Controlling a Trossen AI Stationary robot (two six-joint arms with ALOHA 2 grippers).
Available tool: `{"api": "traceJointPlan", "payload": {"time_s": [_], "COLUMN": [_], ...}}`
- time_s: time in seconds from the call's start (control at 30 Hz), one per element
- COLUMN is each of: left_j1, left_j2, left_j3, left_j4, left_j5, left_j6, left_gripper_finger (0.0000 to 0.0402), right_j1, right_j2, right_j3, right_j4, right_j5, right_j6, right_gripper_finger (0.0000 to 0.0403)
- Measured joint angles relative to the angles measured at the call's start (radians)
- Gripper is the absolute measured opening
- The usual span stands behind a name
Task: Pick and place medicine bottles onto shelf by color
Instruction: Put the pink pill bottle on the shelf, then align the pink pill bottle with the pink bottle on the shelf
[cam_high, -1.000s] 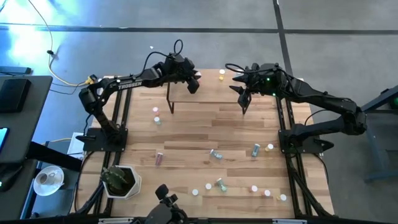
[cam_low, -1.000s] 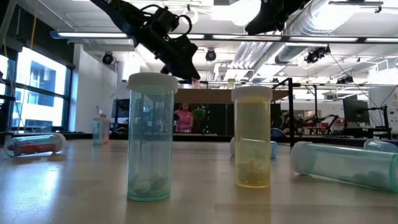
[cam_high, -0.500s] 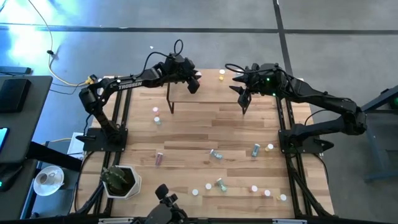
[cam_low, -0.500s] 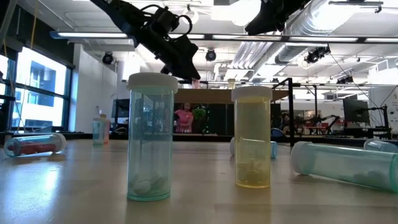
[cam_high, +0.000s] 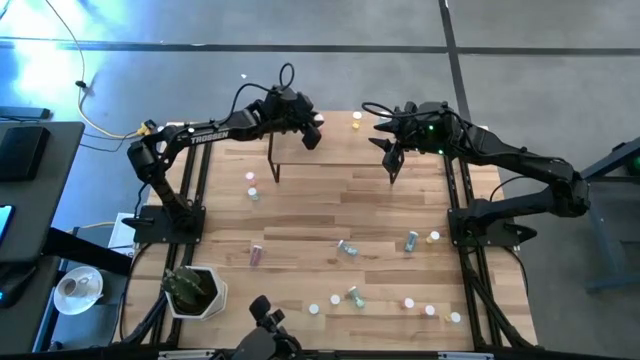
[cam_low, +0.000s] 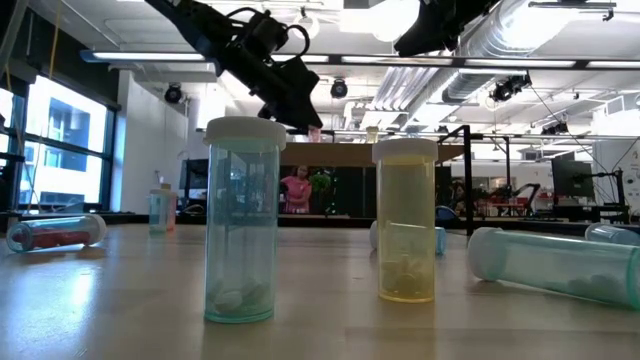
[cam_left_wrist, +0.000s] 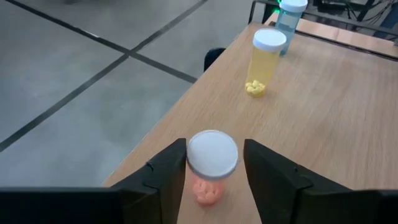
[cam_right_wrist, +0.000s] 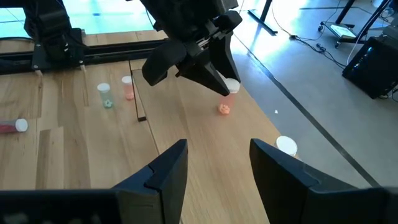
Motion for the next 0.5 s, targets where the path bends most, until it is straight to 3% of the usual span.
{"api": "traceJointPlan", "payload": {"time_s": [0.5], "left_j1": [0.000], "left_j2": [-0.018], "left_j3": [0.000], "left_j4": [0.046], "left_j5": [0.021], "left_j6": [0.000], "left_gripper_finger": [0.0166], "right_j1": [0.000], "right_j2": [0.000], "right_j3": [0.000], "right_j4": [0.000], "right_j5": [0.000], "right_j6": [0.001], "right_gripper_finger": [0.0165]}}
